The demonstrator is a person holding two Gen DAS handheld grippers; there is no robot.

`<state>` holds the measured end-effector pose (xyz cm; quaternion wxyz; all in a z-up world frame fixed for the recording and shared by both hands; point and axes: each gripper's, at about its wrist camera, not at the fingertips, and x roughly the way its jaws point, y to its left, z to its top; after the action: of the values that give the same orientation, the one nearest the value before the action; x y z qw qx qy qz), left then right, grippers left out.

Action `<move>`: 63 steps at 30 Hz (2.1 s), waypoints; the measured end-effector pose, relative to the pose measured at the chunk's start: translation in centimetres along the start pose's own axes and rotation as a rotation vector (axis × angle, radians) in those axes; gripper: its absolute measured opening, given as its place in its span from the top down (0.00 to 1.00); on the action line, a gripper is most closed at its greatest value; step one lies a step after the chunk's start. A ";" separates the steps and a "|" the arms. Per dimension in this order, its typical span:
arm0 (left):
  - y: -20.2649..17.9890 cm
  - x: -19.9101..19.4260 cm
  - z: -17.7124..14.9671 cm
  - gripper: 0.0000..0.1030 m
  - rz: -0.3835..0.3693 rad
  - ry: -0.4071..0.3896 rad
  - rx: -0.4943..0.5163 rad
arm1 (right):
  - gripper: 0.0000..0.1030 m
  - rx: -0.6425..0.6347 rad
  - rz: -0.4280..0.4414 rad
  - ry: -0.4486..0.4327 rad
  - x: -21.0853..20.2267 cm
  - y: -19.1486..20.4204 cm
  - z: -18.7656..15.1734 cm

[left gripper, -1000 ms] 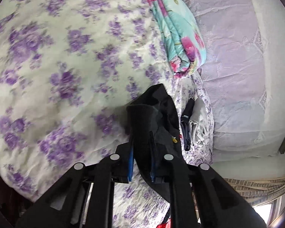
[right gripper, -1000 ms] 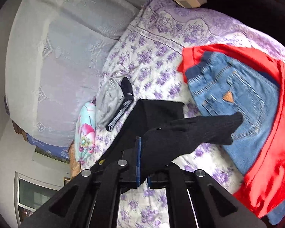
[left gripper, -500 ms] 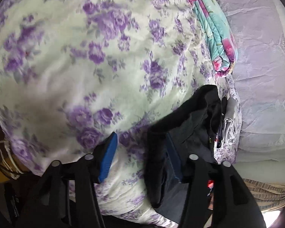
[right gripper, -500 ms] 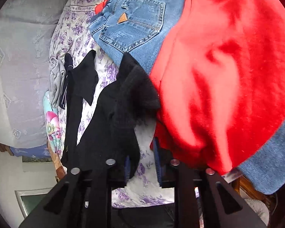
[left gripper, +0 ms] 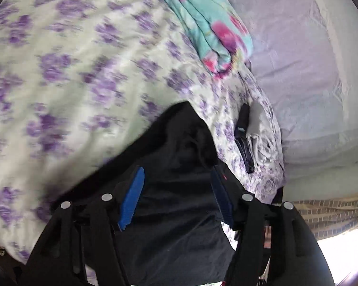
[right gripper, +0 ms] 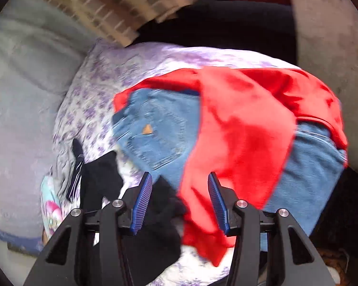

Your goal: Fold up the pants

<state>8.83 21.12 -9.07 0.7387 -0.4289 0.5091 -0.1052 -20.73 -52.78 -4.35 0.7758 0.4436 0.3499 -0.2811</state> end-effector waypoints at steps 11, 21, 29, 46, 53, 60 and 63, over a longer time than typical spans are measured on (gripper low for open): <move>-7.8 15.2 -0.5 0.46 -0.039 0.184 0.058 | 0.41 -0.275 0.308 0.354 11.1 16.9 -5.2; -8.9 13.2 5.1 0.43 0.070 -0.027 0.031 | 0.43 -0.522 0.196 0.418 20.7 24.3 -9.0; -2.1 7.0 2.0 0.39 0.138 -0.050 -0.060 | 0.46 -1.008 -0.119 0.162 19.1 23.0 -10.7; 0.5 5.1 0.3 0.35 0.174 -0.074 -0.097 | 0.92 -0.847 0.047 0.158 13.2 24.4 -2.2; -2.8 6.4 2.1 0.33 0.218 -0.065 0.054 | 0.95 -0.807 0.082 0.046 3.4 27.2 5.2; -4.8 10.0 5.5 0.33 0.275 -0.057 0.101 | 0.95 -0.856 -0.117 0.008 9.8 27.9 11.7; -5.0 10.6 6.4 0.32 0.314 -0.056 0.103 | 0.88 -0.836 0.007 0.115 13.3 28.4 10.2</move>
<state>20.49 15.18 -11.64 0.7810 -0.3083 0.5431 -0.0023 11.41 -50.75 2.81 0.8691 0.1068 0.4751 -0.0868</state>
